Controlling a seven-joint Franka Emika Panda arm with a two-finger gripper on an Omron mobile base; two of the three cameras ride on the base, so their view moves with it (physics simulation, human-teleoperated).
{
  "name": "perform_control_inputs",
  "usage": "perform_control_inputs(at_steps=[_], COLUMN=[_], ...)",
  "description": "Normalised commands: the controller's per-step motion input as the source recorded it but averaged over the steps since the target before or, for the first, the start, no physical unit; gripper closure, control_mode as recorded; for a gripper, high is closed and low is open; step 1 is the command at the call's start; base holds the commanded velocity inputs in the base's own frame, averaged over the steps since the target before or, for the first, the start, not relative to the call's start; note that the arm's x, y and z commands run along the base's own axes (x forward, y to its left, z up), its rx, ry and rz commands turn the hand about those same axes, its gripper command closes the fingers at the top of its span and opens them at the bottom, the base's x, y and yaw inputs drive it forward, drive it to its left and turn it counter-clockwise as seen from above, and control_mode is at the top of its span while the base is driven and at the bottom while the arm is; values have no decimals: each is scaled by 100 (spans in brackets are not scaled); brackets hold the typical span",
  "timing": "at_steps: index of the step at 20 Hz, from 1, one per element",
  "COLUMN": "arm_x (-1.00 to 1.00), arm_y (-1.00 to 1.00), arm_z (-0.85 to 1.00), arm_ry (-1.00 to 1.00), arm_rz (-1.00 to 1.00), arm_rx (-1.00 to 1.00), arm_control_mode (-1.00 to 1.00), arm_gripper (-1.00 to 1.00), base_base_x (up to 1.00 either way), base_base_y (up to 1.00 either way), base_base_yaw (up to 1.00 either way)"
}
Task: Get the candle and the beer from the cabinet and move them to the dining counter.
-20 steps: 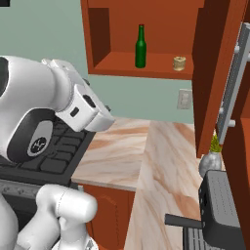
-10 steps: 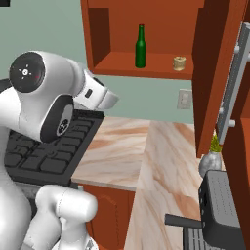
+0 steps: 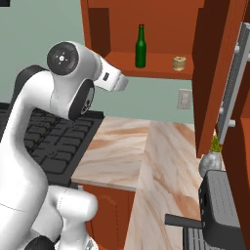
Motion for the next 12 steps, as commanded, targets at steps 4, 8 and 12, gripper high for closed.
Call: perform_control_inputs(at_steps=[4, 8, 12], arm_x=[59, 57, 59], arm_y=[-3, -8, -6], arm_z=[4, 0, 3], arm_ry=[0, 0, 0], arm_rz=[1, 0, 0], arm_rx=[-17, -19, -13], arm_control_mode=[-100, -100, -100], arm_gripper=[-100, -100, -100], base_base_x=[0, 0, 0], base_base_y=[0, 0, 0], base_base_yaw=[0, 0, 0])
